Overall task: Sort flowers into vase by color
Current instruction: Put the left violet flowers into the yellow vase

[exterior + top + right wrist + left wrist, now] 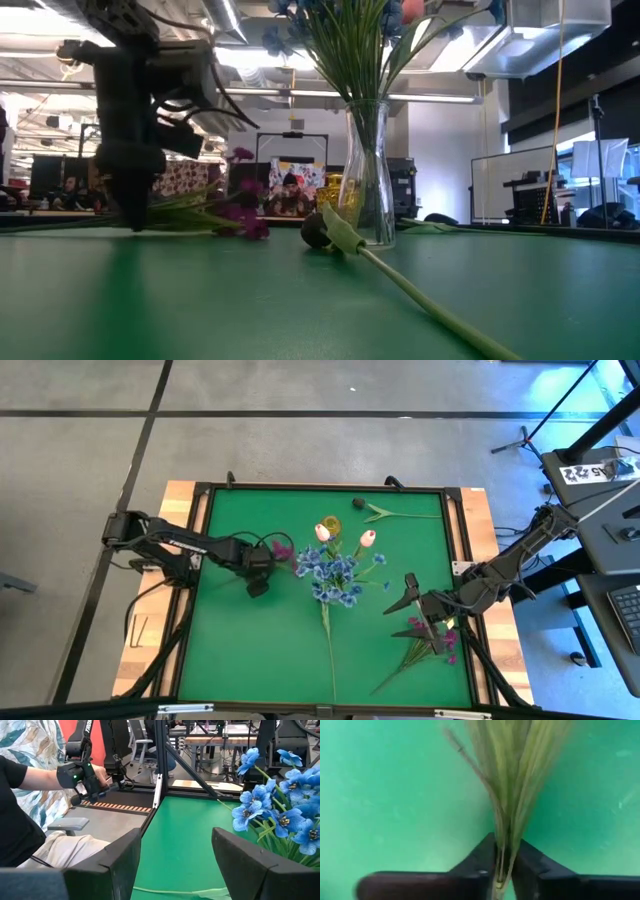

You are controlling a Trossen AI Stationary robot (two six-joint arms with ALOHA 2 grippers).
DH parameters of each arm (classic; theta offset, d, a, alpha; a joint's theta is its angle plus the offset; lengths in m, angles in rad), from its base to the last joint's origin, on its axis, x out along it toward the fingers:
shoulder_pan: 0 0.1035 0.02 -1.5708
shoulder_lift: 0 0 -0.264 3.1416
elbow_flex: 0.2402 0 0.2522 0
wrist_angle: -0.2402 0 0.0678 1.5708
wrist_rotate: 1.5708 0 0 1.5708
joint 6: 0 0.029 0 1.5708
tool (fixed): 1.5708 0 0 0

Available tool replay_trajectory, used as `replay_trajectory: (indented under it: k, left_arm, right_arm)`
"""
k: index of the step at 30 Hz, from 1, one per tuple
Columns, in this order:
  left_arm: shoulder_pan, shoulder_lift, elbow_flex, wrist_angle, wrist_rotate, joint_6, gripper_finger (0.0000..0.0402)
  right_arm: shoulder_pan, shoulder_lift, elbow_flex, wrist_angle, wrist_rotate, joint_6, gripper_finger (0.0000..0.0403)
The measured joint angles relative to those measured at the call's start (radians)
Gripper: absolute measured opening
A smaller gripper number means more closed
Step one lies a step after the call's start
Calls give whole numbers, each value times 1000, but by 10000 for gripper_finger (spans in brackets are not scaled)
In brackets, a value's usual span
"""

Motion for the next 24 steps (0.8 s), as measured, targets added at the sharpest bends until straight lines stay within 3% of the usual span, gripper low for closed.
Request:
replay_trajectory:
  k: [2, 9, 16, 19, 24]
  left_arm:
    - [10, 0, 14, -13, -43, 2, 13]
    - [58, -24, 148, -104, -208, 9, 13]
    - [146, -209, 255, -44, -291, 114, 9]
    - [195, -332, 256, 105, -193, 206, 8]
    - [264, -483, 202, 493, 165, 386, 8]
  right_arm:
    - [0, 0, 0, 1, 0, 0, 243]
    - [0, 0, 0, 1, 0, 0, 243]
    - [0, 0, 0, 9, 0, 1, 243]
    - [0, 0, 0, 10, 0, 2, 243]
    - [0, 0, 0, 13, 29, 0, 243]
